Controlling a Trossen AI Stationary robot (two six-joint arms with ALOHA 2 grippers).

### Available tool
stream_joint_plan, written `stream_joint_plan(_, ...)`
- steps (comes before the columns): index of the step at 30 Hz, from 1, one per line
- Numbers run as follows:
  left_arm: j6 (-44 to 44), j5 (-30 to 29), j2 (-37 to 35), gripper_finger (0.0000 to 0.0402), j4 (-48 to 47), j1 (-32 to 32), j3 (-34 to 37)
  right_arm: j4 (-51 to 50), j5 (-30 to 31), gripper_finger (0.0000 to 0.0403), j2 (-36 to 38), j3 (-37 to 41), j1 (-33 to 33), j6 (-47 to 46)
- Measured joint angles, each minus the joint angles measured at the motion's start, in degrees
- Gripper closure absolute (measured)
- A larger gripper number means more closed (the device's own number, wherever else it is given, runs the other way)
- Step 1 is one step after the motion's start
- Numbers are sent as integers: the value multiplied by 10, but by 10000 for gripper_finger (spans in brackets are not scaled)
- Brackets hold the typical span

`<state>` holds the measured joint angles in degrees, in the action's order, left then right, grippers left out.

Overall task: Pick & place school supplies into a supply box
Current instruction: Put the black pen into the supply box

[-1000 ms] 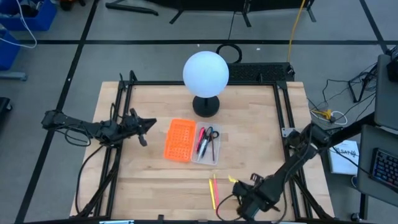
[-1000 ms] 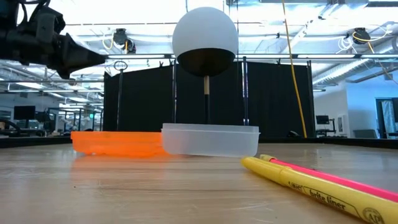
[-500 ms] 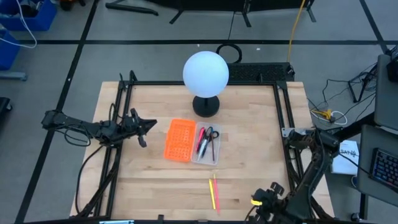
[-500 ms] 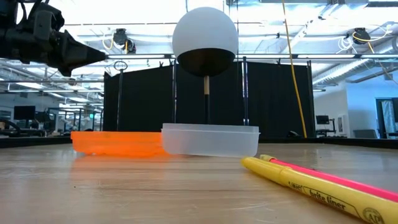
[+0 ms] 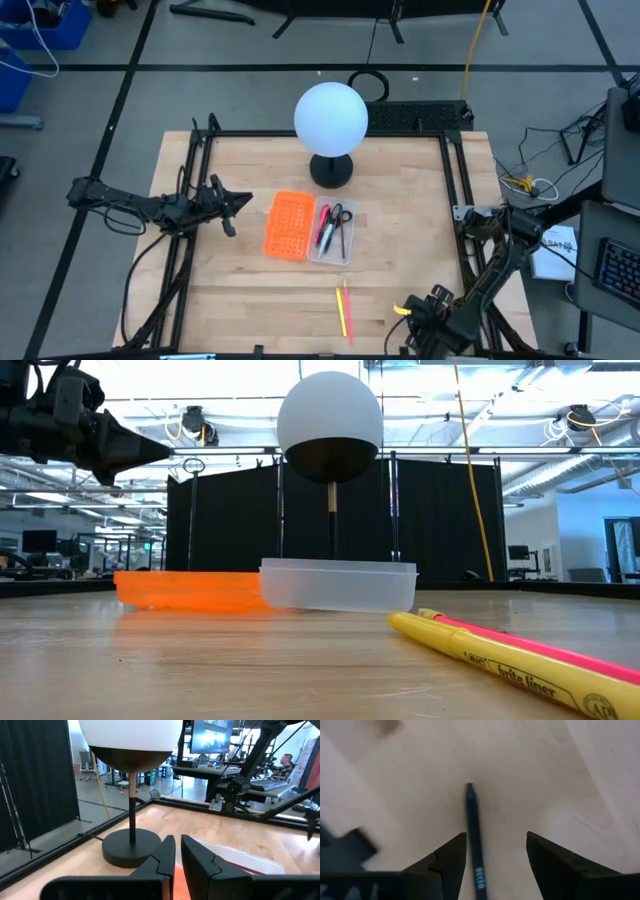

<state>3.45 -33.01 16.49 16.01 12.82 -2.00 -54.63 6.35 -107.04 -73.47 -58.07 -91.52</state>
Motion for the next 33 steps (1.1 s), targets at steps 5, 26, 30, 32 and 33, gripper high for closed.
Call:
stream_joint_plan(5,1,0,0,366,-10,0,0,99,-37,204,0,45,14,36)
stream_joint_plan(26,1,1,0,366,-12,0,0,143,-81,204,18,97,28,-25)
stream_joint_plan(30,1,1,0,366,-12,0,0,130,-64,204,35,84,36,-11)
stream_joint_plan(32,1,1,0,366,-12,0,0,117,-61,204,45,84,37,-14)
stream_joint_plan(33,1,1,0,366,-12,0,0,109,-63,204,48,84,37,-19)
